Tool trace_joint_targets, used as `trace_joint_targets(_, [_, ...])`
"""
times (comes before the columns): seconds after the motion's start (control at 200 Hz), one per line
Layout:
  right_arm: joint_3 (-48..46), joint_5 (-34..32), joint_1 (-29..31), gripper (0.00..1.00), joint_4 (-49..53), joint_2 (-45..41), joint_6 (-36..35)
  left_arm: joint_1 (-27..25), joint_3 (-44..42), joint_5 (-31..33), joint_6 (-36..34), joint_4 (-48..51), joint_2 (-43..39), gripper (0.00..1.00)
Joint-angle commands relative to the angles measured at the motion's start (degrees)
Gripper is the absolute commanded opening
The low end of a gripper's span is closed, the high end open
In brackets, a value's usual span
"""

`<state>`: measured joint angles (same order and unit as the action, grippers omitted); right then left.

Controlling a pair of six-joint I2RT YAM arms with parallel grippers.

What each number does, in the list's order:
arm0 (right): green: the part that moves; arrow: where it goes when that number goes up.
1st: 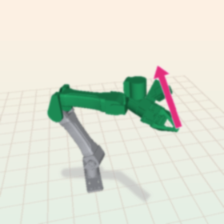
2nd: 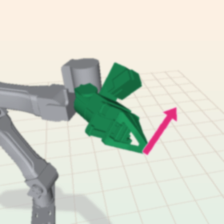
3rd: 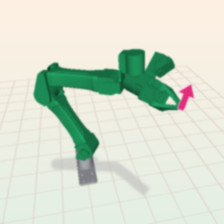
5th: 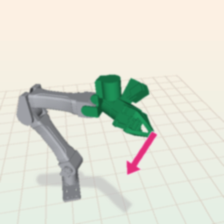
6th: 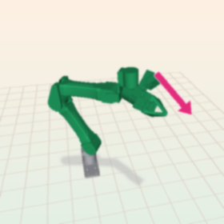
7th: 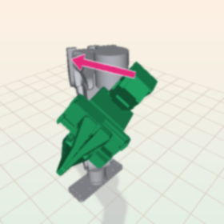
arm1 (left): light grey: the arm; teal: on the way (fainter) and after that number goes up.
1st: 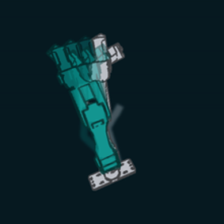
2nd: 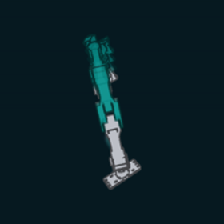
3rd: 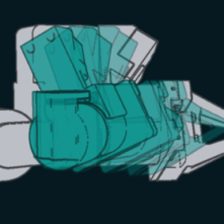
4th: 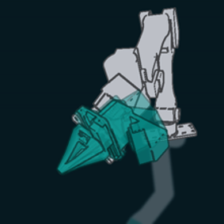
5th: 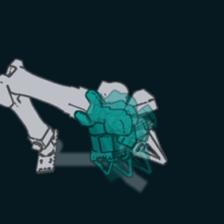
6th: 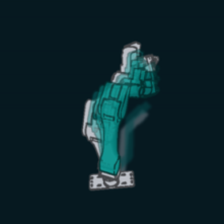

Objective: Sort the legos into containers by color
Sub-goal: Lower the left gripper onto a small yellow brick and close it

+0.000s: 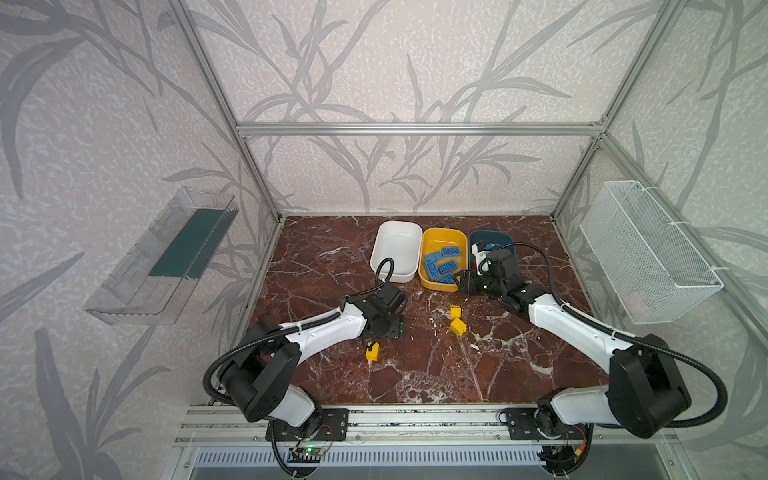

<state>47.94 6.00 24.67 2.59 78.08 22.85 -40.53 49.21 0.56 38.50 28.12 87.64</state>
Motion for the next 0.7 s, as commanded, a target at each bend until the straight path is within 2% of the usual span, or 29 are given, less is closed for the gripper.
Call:
trace_joint_targets(0.0, [-1.71, -0.89, -0.28, 0.65, -1.15, -2.45, -0.27, -0.25, 2.5, 2.24, 1.57, -0.96, 2.25, 0.81])
trace_joint_targets(0.555, [-3.25, 0.24, -0.17, 0.65, -1.62, -3.68, -0.26, -0.8, 9.41, 2.29, 1.32, -0.97, 11.62, 0.53])
trace_joint_targets(0.695, [-3.29, 0.5, -0.23, 0.64, -1.94, -3.61, -0.09, -0.86, 9.83, 3.67, 1.05, -0.52, 12.65, 0.51])
